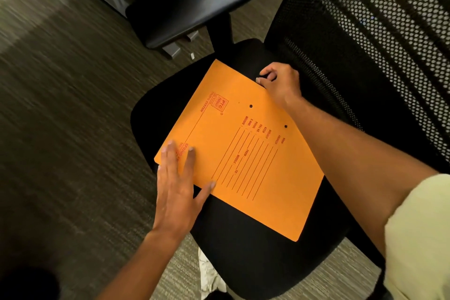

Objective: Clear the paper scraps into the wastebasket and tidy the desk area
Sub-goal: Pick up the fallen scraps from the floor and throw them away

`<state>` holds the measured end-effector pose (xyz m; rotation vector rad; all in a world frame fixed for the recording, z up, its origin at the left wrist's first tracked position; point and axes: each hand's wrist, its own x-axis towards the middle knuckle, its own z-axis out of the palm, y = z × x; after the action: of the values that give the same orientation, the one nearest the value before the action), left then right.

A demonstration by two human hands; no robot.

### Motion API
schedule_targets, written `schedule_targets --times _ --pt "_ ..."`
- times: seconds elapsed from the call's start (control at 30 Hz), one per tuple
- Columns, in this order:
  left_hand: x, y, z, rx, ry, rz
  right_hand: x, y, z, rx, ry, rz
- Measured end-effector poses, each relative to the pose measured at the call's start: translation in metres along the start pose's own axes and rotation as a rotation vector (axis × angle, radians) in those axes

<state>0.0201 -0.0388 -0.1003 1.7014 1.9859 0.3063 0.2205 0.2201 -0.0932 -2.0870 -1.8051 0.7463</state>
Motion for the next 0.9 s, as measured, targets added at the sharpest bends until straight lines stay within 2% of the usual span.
schedule_targets --times 0.13,0.37,0.57,0.73,0.9 --pt "0.000 -0.001 0.001 0.007 0.007 0.007 0.000 0.001 0.003 -0.064 0.034 -0.036" --pt "0.000 -0.003 0.001 0.016 0.004 -0.001 0.000 -0.003 0.001 -0.147 -0.014 -0.065" --pt "0.000 -0.002 0.002 0.027 -0.004 -0.001 0.002 -0.003 0.006 -0.144 -0.036 -0.005" --pt "0.000 -0.003 0.001 0.024 -0.014 -0.012 0.002 -0.003 0.007 -0.232 -0.050 -0.016" --pt "0.002 0.000 -0.003 0.023 -0.024 -0.026 -0.013 -0.008 -0.005 -0.030 0.083 0.007"
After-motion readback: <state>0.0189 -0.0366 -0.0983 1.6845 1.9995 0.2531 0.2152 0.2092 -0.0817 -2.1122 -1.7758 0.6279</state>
